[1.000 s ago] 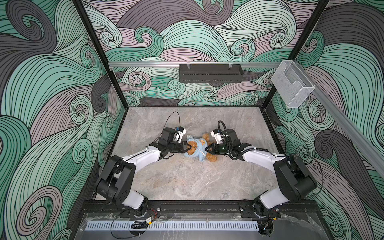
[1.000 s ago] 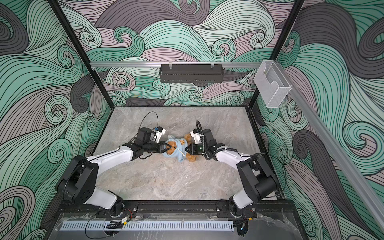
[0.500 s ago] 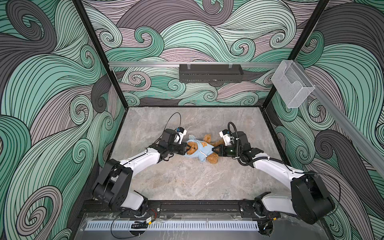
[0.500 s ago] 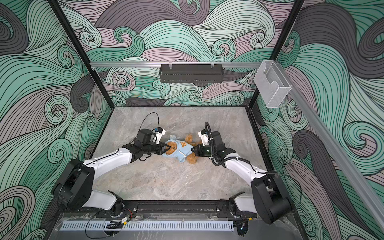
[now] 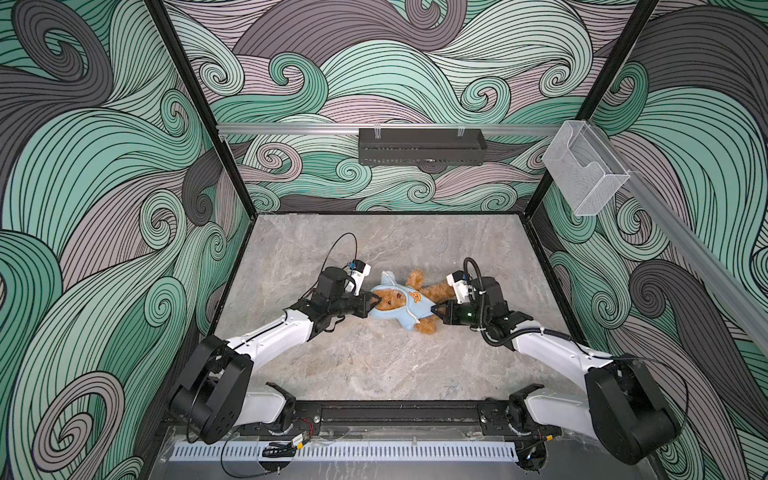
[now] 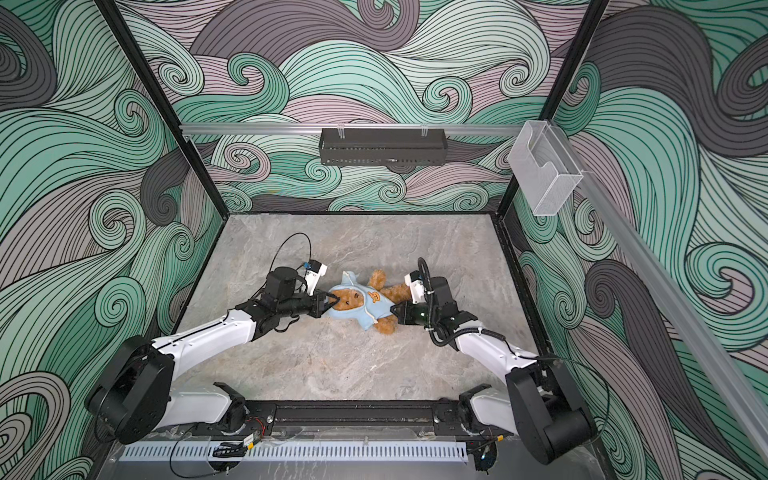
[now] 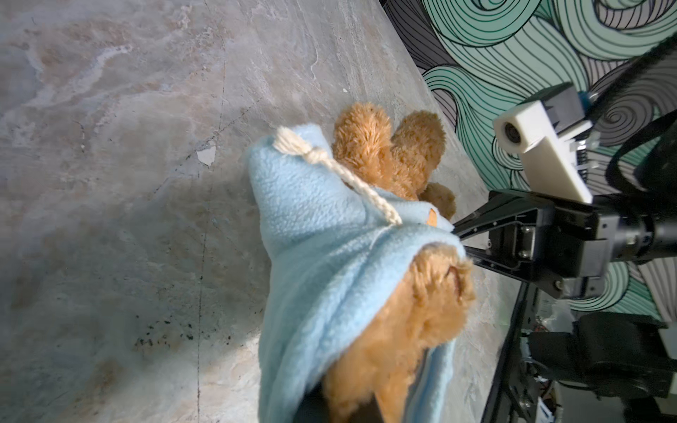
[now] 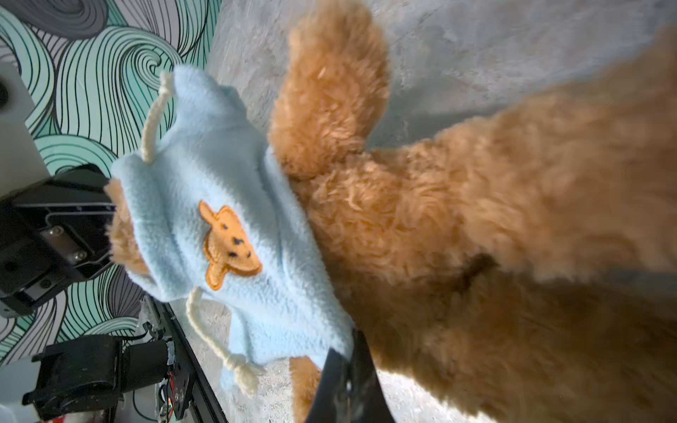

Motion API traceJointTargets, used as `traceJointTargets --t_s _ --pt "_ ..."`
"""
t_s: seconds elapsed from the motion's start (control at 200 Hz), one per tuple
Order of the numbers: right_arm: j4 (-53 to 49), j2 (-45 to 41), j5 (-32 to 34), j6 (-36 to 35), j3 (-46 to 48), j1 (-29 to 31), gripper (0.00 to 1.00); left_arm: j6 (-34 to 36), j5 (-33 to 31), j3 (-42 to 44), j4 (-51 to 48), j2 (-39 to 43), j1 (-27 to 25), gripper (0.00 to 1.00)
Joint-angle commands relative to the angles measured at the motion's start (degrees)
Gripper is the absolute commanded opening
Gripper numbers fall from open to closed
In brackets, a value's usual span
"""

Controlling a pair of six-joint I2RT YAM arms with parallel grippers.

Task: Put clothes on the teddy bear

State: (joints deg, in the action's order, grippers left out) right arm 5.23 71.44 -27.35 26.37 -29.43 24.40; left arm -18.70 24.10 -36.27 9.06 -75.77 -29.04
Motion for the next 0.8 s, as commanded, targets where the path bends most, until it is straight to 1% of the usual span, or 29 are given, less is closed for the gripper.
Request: traceJointTargets --t_s 0.0,0.05,0.125,0.175,0.225,0.32,0.36,0.425,0.48,0.54,0.585,0.665,0.79 --pt "-0.55 -0.45 2.2 -4.88 -1.31 1.08 0.11 8.07 -4.04 -2.34 0.52 0.13 -1.66 0.0" --pt "-1.71 -2.16 1.24 -6.97 -2.05 1.09 0.19 10.19 -4.16 -2.77 1.18 -0.25 -2.11 0.0" --pt "-5.27 -4.61 0.93 -9.56 -4.37 1.0 0.27 14.64 -4.0 -2.48 3.6 0.03 -2.92 0.0" --pt "-7.29 -5.92 0.68 -10.11 -6.28 0.7 0.32 18.48 -2.43 -1.76 6.4 0.75 -3.42 0.0" --pt "-8.7 -6.55 -0.16 -8.95 -8.1 -0.12 0.37 23.02 -2.07 -0.14 9.73 1.68 -4.19 0.0" --pt "-6.63 -6.17 -6.1 -3.42 -9.81 -3.25 0.43 29.35 -3.1 1.35 13.14 2.54 -4.73 0.0" --pt "-5.4 -5.46 -8.03 -1.45 -10.5 -3.67 0.43 31.57 -3.6 1.46 13.35 2.5 -4.78 0.0" --pt "-5.23 -4.24 -9.25 0.23 -12.0 -3.27 0.43 35.97 -3.66 1.85 14.03 2.45 -5.31 0.0" --pt "-5.74 -2.97 -8.71 0.47 -13.35 -2.61 0.4 39.38 -3.43 2.53 15.14 2.54 -5.83 0.0" --pt "-6.71 -1.74 -7.23 0.27 -14.46 -2.18 0.36 42.15 -2.6 2.92 15.71 2.67 -6.18 0.0" --pt "-6.89 -0.98 -6.71 -0.08 -15.14 -1.95 0.3 43.68 -2.16 2.92 15.9 2.77 -6.3 0.0" --pt "-8.42 1.12 -5.81 -1.07 -16.52 -1.39 0.24 45.69 -1.92 2.72 16.04 3.02 -6.53 0.0" --pt "-12.13 4.28 -5.34 -2.48 -18.48 -0.94 0.22 47.59 -1.77 1.83 14.85 3.27 -6.58 0.0"
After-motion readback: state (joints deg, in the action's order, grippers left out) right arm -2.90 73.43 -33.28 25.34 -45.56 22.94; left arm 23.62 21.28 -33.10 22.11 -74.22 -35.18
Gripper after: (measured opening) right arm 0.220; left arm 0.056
